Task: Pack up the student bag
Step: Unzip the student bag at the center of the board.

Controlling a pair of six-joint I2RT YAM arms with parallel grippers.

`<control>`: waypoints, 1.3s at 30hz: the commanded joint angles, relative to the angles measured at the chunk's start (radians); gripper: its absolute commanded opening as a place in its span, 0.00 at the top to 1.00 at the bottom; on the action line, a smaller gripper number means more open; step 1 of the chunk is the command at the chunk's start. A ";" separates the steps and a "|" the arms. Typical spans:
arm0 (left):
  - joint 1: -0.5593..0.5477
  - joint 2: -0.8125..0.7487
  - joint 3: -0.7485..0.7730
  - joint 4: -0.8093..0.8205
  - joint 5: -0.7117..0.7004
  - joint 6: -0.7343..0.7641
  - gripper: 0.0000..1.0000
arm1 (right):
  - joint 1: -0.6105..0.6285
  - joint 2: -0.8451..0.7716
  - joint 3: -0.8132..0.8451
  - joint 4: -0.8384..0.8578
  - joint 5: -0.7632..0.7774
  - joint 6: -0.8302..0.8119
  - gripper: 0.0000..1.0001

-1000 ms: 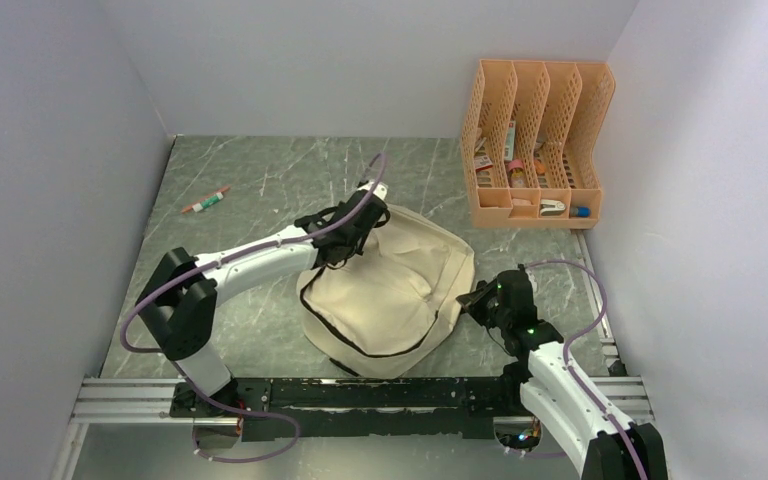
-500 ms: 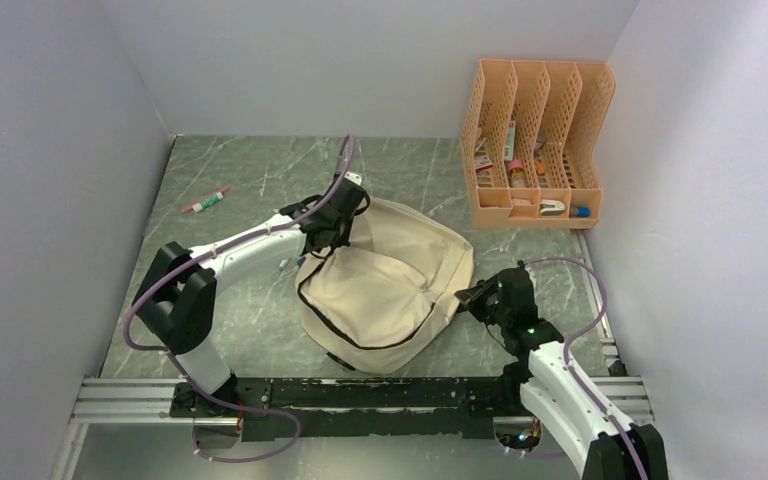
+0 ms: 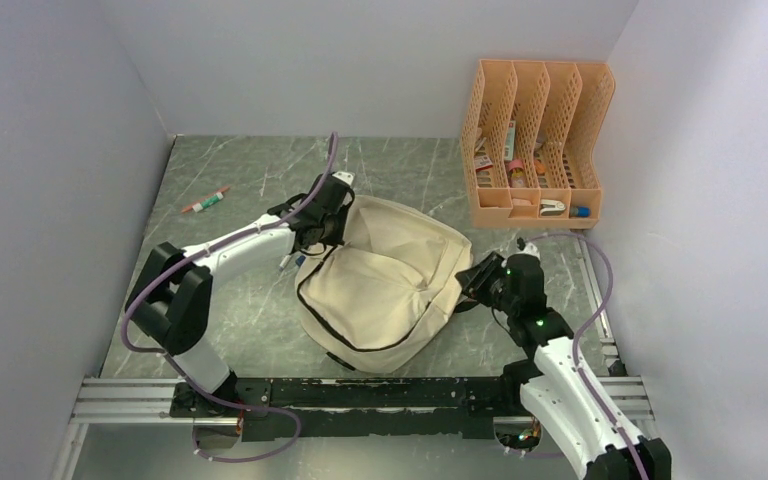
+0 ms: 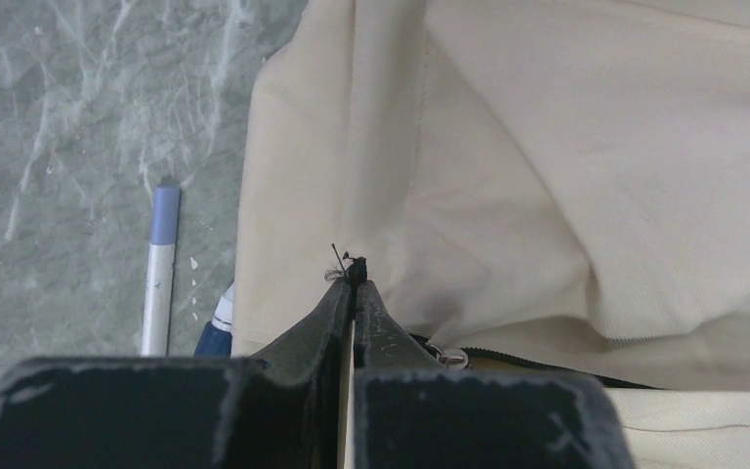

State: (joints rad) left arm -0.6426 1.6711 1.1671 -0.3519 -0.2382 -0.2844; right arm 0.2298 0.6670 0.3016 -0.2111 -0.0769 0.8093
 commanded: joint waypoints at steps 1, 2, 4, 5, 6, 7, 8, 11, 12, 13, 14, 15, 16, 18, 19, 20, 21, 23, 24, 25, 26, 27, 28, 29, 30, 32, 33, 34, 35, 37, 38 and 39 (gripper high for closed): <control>0.018 -0.064 -0.026 0.108 0.088 0.040 0.95 | -0.008 -0.014 0.135 -0.016 -0.011 -0.178 0.59; 0.018 -0.069 -0.031 0.117 0.099 0.040 0.95 | -0.008 -0.013 0.152 -0.019 -0.022 -0.206 0.57; 0.019 -0.084 -0.044 0.132 0.115 0.039 0.95 | -0.008 -0.011 0.164 0.040 -0.083 -0.272 0.53; 0.019 -0.093 -0.050 0.141 0.121 0.037 0.95 | -0.007 0.005 0.168 0.074 -0.112 -0.279 0.52; 0.018 -0.103 -0.059 0.149 0.125 0.035 0.95 | -0.007 0.034 0.176 0.125 -0.149 -0.291 0.50; 0.018 -0.108 -0.063 0.154 0.127 0.033 0.95 | -0.005 0.074 0.189 0.164 -0.203 -0.304 0.49; 0.018 -0.113 -0.064 0.154 0.130 0.030 0.95 | -0.002 0.127 0.204 0.199 -0.257 -0.313 0.48; 0.018 -0.125 -0.068 0.154 0.135 0.023 0.95 | 0.044 0.279 0.271 0.296 -0.348 -0.338 0.42; 0.019 -0.129 -0.071 0.156 0.137 0.020 0.95 | 0.073 0.335 0.304 0.303 -0.343 -0.350 0.40; 0.018 -0.135 -0.074 0.158 0.138 0.018 0.95 | 0.113 0.374 0.335 0.304 -0.325 -0.368 0.38; 0.018 -0.140 -0.076 0.158 0.136 0.015 0.95 | 0.151 0.416 0.374 0.300 -0.308 -0.388 0.37; 0.019 -0.145 -0.079 0.158 0.135 0.013 0.95 | 0.192 0.458 0.409 0.294 -0.305 -0.409 0.37; 0.019 -0.151 -0.081 0.159 0.131 0.011 0.95 | 0.225 0.508 0.446 0.297 -0.325 -0.427 0.36; 0.019 -0.164 -0.086 0.163 0.126 0.006 0.95 | 0.266 0.617 0.508 0.304 -0.415 -0.452 0.37; 0.019 -0.170 -0.087 0.163 0.127 0.003 0.95 | 0.282 0.669 0.547 0.301 -0.447 -0.469 0.37; 0.018 -0.175 -0.086 0.165 0.126 0.000 0.95 | 0.305 0.707 0.569 0.300 -0.461 -0.489 0.38; 0.018 -0.181 -0.085 0.163 0.128 -0.003 0.95 | 0.325 0.741 0.584 0.301 -0.462 -0.512 0.39; 0.019 -0.196 -0.087 0.170 0.134 -0.005 0.95 | 0.349 0.791 0.607 0.309 -0.468 -0.553 0.40; 0.018 -0.206 -0.087 0.173 0.135 -0.004 0.95 | 0.357 0.813 0.620 0.308 -0.472 -0.574 0.41; 0.018 -0.211 -0.086 0.174 0.137 -0.006 0.95 | 0.366 0.830 0.628 0.310 -0.471 -0.594 0.41; 0.018 -0.217 -0.083 0.176 0.140 -0.004 0.95 | 0.371 0.846 0.632 0.318 -0.472 -0.616 0.42; 0.018 -0.220 -0.082 0.176 0.141 -0.003 0.95 | 0.373 0.857 0.634 0.326 -0.471 -0.634 0.42; 0.018 -0.220 -0.080 0.176 0.144 -0.002 0.95 | 0.372 0.869 0.634 0.333 -0.471 -0.652 0.42; 0.019 -0.219 -0.078 0.177 0.145 -0.001 0.95 | 0.372 0.881 0.639 0.334 -0.473 -0.671 0.42; 0.018 -0.218 -0.075 0.177 0.148 0.000 0.95 | 0.372 0.891 0.645 0.331 -0.478 -0.688 0.42; 0.018 -0.213 -0.071 0.174 0.156 0.001 0.95 | 0.372 0.910 0.657 0.325 -0.495 -0.718 0.42; 0.019 -0.210 -0.070 0.174 0.156 0.001 0.95 | 0.372 0.918 0.664 0.319 -0.507 -0.729 0.43; 0.018 -0.208 -0.069 0.175 0.157 0.001 0.95 | 0.373 0.928 0.670 0.313 -0.516 -0.743 0.44; 0.018 -0.208 -0.069 0.178 0.157 0.001 0.95 | 0.374 0.934 0.675 0.306 -0.517 -0.752 0.45; 0.018 -0.206 -0.067 0.178 0.155 0.003 0.95 | 0.374 0.942 0.675 0.306 -0.517 -0.763 0.48; 0.018 -0.205 -0.065 0.176 0.153 0.002 0.95 | 0.375 0.945 0.675 0.308 -0.520 -0.767 0.52; 0.018 -0.202 -0.065 0.175 0.150 0.003 0.95 | 0.375 0.950 0.679 0.303 -0.532 -0.772 0.55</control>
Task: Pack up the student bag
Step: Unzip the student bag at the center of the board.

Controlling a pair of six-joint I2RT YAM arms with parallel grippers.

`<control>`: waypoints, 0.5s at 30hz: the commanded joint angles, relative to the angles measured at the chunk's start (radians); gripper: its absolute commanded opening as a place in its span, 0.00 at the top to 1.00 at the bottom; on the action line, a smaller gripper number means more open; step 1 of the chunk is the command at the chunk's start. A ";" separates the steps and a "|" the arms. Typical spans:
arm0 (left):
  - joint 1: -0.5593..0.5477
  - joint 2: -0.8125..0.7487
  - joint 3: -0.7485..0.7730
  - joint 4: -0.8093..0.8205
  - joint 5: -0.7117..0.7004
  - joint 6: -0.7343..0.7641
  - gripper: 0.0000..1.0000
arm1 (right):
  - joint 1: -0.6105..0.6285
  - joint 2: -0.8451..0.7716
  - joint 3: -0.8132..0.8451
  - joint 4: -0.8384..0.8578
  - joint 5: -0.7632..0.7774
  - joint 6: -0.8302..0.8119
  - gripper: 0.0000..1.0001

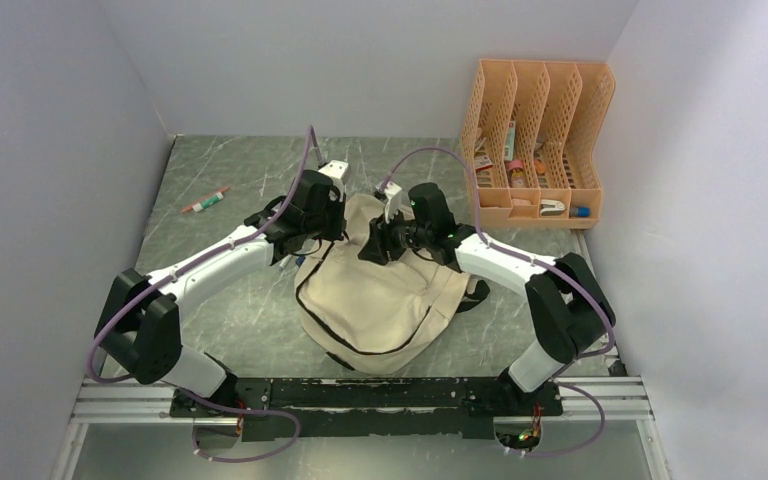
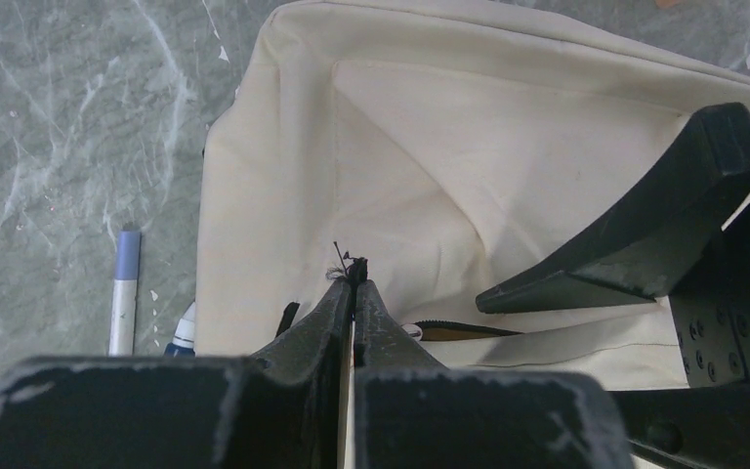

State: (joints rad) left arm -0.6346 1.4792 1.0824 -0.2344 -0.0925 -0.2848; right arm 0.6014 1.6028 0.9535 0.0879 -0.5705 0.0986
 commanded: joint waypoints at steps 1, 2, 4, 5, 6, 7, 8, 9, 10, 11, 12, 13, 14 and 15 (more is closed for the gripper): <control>0.010 -0.008 0.022 0.057 -0.001 0.000 0.95 | 0.003 0.022 0.035 -0.005 -0.052 -0.065 0.59; 0.010 -0.006 0.023 0.055 -0.002 -0.001 0.95 | 0.004 0.031 0.043 -0.017 -0.065 -0.070 0.63; 0.010 0.000 0.027 0.056 -0.010 -0.008 0.95 | 0.010 0.043 0.049 -0.040 -0.086 -0.077 0.71; 0.010 0.004 0.031 0.054 -0.015 -0.011 0.95 | 0.012 0.044 0.045 -0.039 -0.094 -0.074 0.76; 0.011 0.009 0.036 0.050 -0.021 -0.016 0.95 | 0.013 0.040 0.035 -0.033 -0.102 -0.072 0.79; 0.010 0.015 0.042 0.043 -0.031 -0.020 0.95 | 0.015 0.036 0.024 -0.022 -0.107 -0.063 0.82; 0.010 0.022 0.051 0.036 -0.037 -0.024 0.95 | 0.015 0.029 0.011 -0.012 -0.111 -0.055 0.86; 0.010 0.030 0.060 0.028 -0.045 -0.026 0.95 | 0.016 0.023 -0.001 -0.005 -0.115 -0.049 0.90; 0.011 0.036 0.066 0.022 -0.054 -0.028 0.95 | 0.016 0.016 -0.011 -0.002 -0.117 -0.046 0.92; 0.011 0.042 0.075 0.014 -0.066 -0.031 0.95 | 0.015 0.009 -0.023 0.002 -0.117 -0.043 0.96; 0.010 0.052 0.085 0.005 -0.081 -0.033 0.95 | 0.016 -0.001 -0.035 0.007 -0.118 -0.038 0.99; 0.012 0.063 0.096 -0.006 -0.095 -0.036 0.95 | 0.016 -0.010 -0.048 0.012 -0.117 -0.035 1.00; 0.012 0.074 0.107 -0.021 -0.111 -0.039 0.95 | 0.015 -0.022 -0.058 0.015 -0.118 -0.033 1.00; 0.013 0.087 0.115 -0.034 -0.137 -0.045 0.95 | 0.016 -0.032 -0.066 0.014 -0.121 -0.032 1.00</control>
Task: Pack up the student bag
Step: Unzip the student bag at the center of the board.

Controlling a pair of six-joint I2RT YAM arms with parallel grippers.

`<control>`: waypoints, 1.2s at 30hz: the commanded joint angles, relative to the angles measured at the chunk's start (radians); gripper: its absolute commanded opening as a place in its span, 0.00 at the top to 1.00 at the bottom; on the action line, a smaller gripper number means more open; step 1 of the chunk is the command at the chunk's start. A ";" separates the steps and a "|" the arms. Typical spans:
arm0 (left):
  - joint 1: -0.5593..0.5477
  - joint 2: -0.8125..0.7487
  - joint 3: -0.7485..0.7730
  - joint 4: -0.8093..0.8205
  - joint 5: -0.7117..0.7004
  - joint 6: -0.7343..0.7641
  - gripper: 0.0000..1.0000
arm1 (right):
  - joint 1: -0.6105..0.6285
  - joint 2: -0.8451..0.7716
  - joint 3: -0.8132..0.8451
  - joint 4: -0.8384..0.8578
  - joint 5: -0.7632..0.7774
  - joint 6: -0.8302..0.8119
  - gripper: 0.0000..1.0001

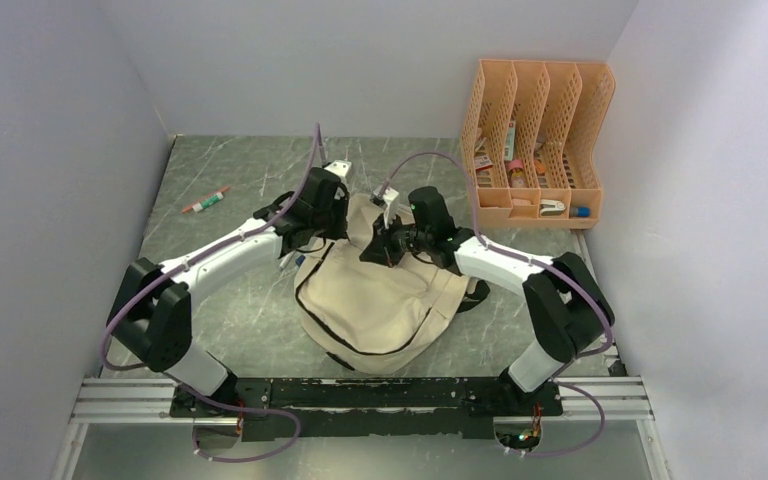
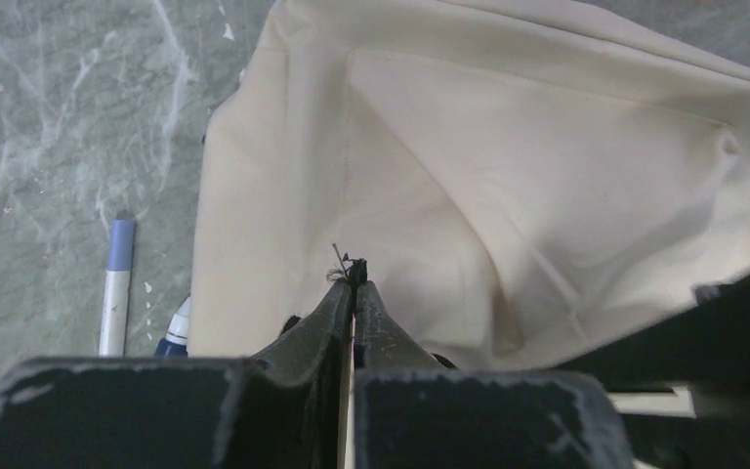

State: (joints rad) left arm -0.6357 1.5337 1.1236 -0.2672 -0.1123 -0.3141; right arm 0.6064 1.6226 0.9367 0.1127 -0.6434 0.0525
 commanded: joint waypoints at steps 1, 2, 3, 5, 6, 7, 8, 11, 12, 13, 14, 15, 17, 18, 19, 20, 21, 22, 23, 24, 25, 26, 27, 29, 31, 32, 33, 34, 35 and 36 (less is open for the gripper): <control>0.014 0.044 0.081 -0.015 -0.134 -0.023 0.95 | 0.011 -0.061 -0.054 -0.013 -0.055 0.016 1.00; 0.017 0.056 0.087 -0.026 -0.149 -0.029 0.95 | 0.012 -0.069 -0.058 -0.018 -0.063 0.015 1.00; 0.020 0.070 0.091 -0.034 -0.158 -0.034 0.95 | 0.010 -0.077 -0.064 -0.023 -0.070 0.014 1.00; 0.025 0.086 0.096 -0.036 -0.172 -0.039 0.95 | 0.010 -0.092 -0.072 -0.036 -0.083 0.007 1.00; 0.028 0.098 0.101 -0.039 -0.181 -0.040 0.95 | 0.010 -0.102 -0.076 -0.045 -0.088 0.002 1.00; 0.032 0.108 0.108 -0.042 -0.190 -0.043 0.95 | 0.010 -0.110 -0.079 -0.053 -0.091 -0.002 1.00; 0.035 0.116 0.115 -0.045 -0.199 -0.041 0.95 | 0.010 -0.120 -0.084 -0.062 -0.093 -0.006 1.00; 0.058 0.137 0.138 -0.059 -0.215 -0.038 0.95 | 0.009 -0.146 -0.104 -0.071 -0.092 -0.008 1.00; 0.067 0.139 0.143 -0.059 -0.217 -0.036 0.95 | 0.009 -0.154 -0.107 -0.072 -0.090 -0.008 1.00; 0.075 0.141 0.147 -0.059 -0.219 -0.034 0.95 | 0.008 -0.159 -0.111 -0.072 -0.089 -0.007 1.00; 0.084 0.143 0.154 -0.055 -0.208 -0.032 0.95 | 0.008 -0.163 -0.115 -0.069 -0.086 -0.004 1.00; 0.092 0.148 0.158 -0.049 -0.190 -0.025 0.95 | 0.009 -0.165 -0.116 -0.066 -0.081 0.001 1.00; 0.099 0.157 0.171 -0.026 -0.143 -0.007 0.95 | 0.009 -0.163 -0.113 -0.056 -0.075 0.013 1.00; 0.099 0.162 0.181 -0.017 -0.116 0.002 0.93 | 0.008 -0.158 -0.108 -0.049 -0.076 0.019 1.00; 0.099 0.166 0.191 -0.015 -0.099 0.004 0.87 | 0.009 -0.151 -0.100 -0.042 -0.079 0.026 1.00; 0.099 0.168 0.200 -0.015 -0.086 0.001 0.81 | 0.009 -0.142 -0.091 -0.041 -0.082 0.031 1.00; 0.099 0.168 0.203 -0.014 -0.074 -0.004 0.73 | 0.009 -0.132 -0.078 -0.045 -0.090 0.034 1.00; 0.099 0.163 0.202 -0.011 -0.066 -0.009 0.67 | 0.011 -0.122 -0.064 -0.050 -0.099 0.034 1.00; 0.100 0.156 0.195 -0.011 -0.061 -0.015 0.61 | 0.014 -0.108 -0.053 -0.058 -0.108 0.031 1.00; 0.100 0.149 0.187 -0.013 -0.058 -0.023 0.56 | 0.019 -0.099 -0.044 -0.070 -0.112 0.025 0.92; 0.099 0.136 0.175 -0.023 -0.062 -0.036 0.51 | 0.026 -0.093 -0.037 -0.086 -0.109 0.016 0.84; 0.099 0.113 0.162 -0.036 -0.065 -0.050 0.48 | 0.035 -0.091 -0.033 -0.103 -0.101 0.007 0.77; 0.100 0.093 0.138 -0.044 -0.067 -0.065 0.46 | 0.044 -0.090 -0.032 -0.109 -0.093 0.001 0.71; 0.099 0.027 0.071 -0.032 -0.058 -0.093 0.45 | 0.067 -0.095 -0.037 -0.150 -0.080 -0.001 0.63; 0.099 -0.045 -0.007 -0.006 -0.044 -0.126 0.45 | 0.090 -0.111 -0.060 -0.146 -0.057 0.016 0.57; 0.099 -0.077 -0.044 0.007 -0.029 -0.137 0.45 | 0.101 -0.123 -0.079 -0.132 -0.035 0.031 0.55; 0.099 -0.110 -0.076 0.025 -0.008 -0.145 0.46 | 0.115 -0.135 -0.101 -0.120 -0.007 0.051 0.53; 0.099 -0.139 -0.108 0.039 0.015 -0.153 0.46 | 0.127 -0.148 -0.128 -0.084 0.020 0.071 0.52; 0.098 -0.163 -0.137 0.059 0.046 -0.163 0.46 | 0.136 -0.158 -0.154 -0.054 0.045 0.094 0.51; 0.097 -0.183 -0.161 0.079 0.072 -0.172 0.47 | 0.146 -0.167 -0.180 -0.024 0.069 0.119 0.51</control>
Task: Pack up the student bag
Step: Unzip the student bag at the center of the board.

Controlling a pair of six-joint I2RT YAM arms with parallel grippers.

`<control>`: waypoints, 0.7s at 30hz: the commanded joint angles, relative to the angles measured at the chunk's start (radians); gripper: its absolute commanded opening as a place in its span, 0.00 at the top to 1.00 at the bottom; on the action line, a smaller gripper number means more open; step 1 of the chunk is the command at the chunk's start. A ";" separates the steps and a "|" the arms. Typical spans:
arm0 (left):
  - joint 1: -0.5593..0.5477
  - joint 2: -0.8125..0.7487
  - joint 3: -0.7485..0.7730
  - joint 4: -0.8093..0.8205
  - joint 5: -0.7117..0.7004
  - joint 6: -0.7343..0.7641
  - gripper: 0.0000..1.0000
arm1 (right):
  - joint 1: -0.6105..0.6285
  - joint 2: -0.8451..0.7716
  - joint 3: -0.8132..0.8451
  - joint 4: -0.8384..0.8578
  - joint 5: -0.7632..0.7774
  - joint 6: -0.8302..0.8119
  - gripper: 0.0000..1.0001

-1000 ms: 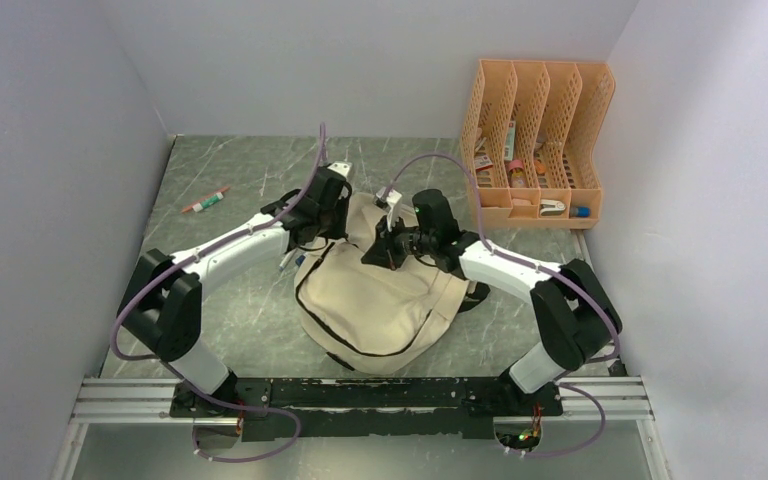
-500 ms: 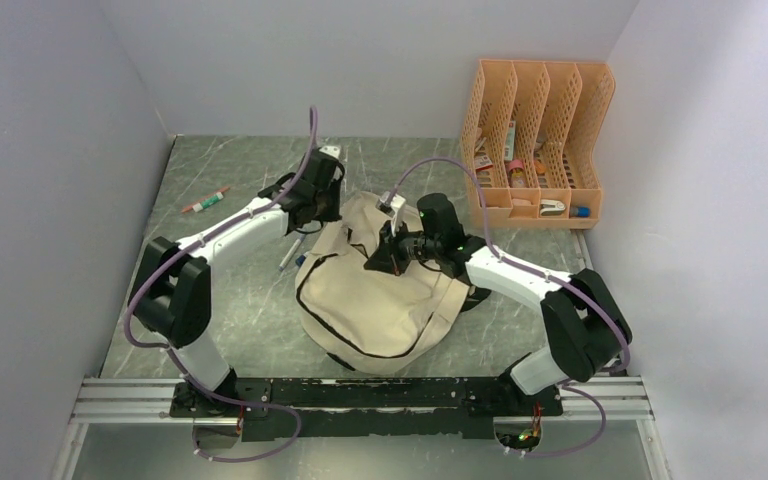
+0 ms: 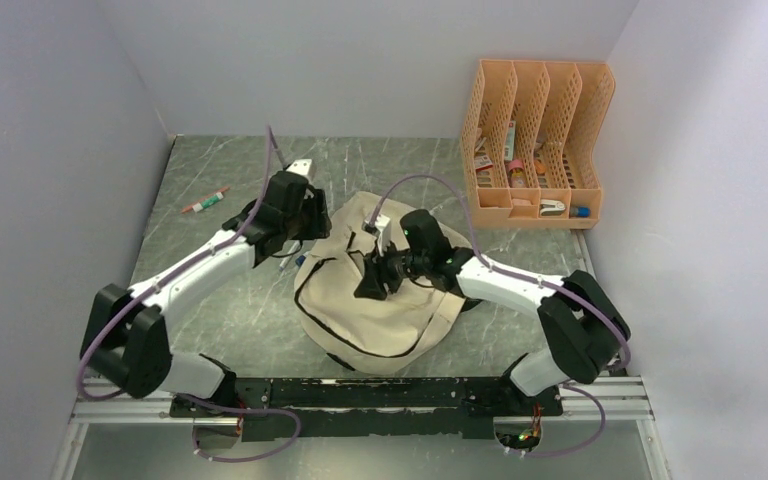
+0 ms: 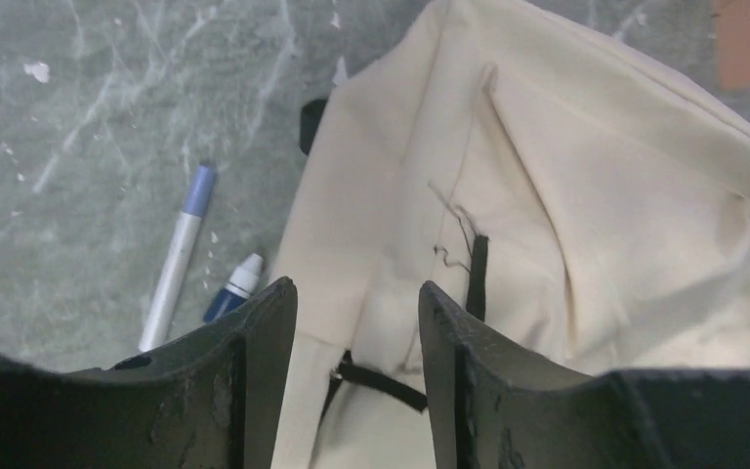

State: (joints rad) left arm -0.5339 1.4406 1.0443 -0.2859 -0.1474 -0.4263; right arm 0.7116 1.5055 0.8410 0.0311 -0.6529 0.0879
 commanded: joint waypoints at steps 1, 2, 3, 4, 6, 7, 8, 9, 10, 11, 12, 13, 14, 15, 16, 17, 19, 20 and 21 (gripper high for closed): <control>-0.004 -0.105 -0.102 0.116 0.131 -0.072 0.47 | 0.048 -0.057 -0.110 0.086 0.106 0.106 0.51; -0.007 -0.115 -0.123 0.143 0.158 -0.081 0.48 | 0.058 -0.063 -0.134 0.113 0.145 0.125 0.51; -0.012 -0.124 -0.134 0.163 0.181 -0.090 0.49 | 0.067 -0.071 -0.164 0.150 0.173 0.139 0.51; -0.020 -0.132 -0.144 0.184 0.197 -0.096 0.50 | 0.074 -0.077 -0.198 0.193 0.197 0.155 0.51; -0.048 -0.143 -0.162 0.229 0.217 -0.104 0.57 | 0.077 -0.097 -0.268 0.295 0.228 0.210 0.51; -0.064 -0.146 -0.171 0.255 0.229 -0.109 0.59 | 0.078 -0.106 -0.300 0.345 0.244 0.232 0.52; -0.079 -0.146 -0.181 0.275 0.242 -0.114 0.63 | 0.078 -0.115 -0.330 0.398 0.252 0.253 0.53; -0.099 -0.143 -0.190 0.308 0.250 -0.120 0.66 | 0.078 -0.122 -0.355 0.441 0.257 0.266 0.53; -0.119 -0.136 -0.197 0.329 0.257 -0.127 0.69 | 0.078 -0.126 -0.370 0.470 0.262 0.276 0.54; -0.139 -0.129 -0.205 0.344 0.261 -0.132 0.72 | 0.078 -0.126 -0.381 0.499 0.264 0.283 0.54; -0.164 -0.122 -0.212 0.359 0.260 -0.137 0.75 | 0.078 -0.125 -0.387 0.510 0.266 0.287 0.54; -0.185 -0.115 -0.218 0.368 0.255 -0.140 0.79 | 0.078 -0.122 -0.390 0.516 0.267 0.288 0.54; -0.213 -0.108 -0.224 0.377 0.245 -0.145 0.82 | 0.078 -0.118 -0.389 0.520 0.264 0.289 0.54; -0.230 -0.101 -0.230 0.387 0.237 -0.151 0.86 | 0.078 -0.117 -0.389 0.523 0.260 0.290 0.54; -0.242 -0.096 -0.237 0.394 0.232 -0.156 0.90 | 0.078 -0.116 -0.388 0.525 0.256 0.292 0.54; -0.254 -0.094 -0.245 0.401 0.227 -0.160 0.93 | 0.078 -0.119 -0.389 0.526 0.254 0.295 0.54; -0.273 -0.094 -0.260 0.405 0.211 -0.162 0.95 | 0.078 -0.128 -0.391 0.522 0.258 0.298 0.55; -0.281 -0.097 -0.267 0.399 0.197 -0.162 0.95 | 0.078 -0.135 -0.393 0.518 0.260 0.297 0.55; -0.286 -0.104 -0.274 0.394 0.183 -0.161 0.95 | 0.078 -0.142 -0.393 0.510 0.263 0.296 0.55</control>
State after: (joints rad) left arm -0.7975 1.3411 0.7971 0.0540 0.0635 -0.5697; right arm 0.7807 1.3933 0.4625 0.5026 -0.4023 0.3687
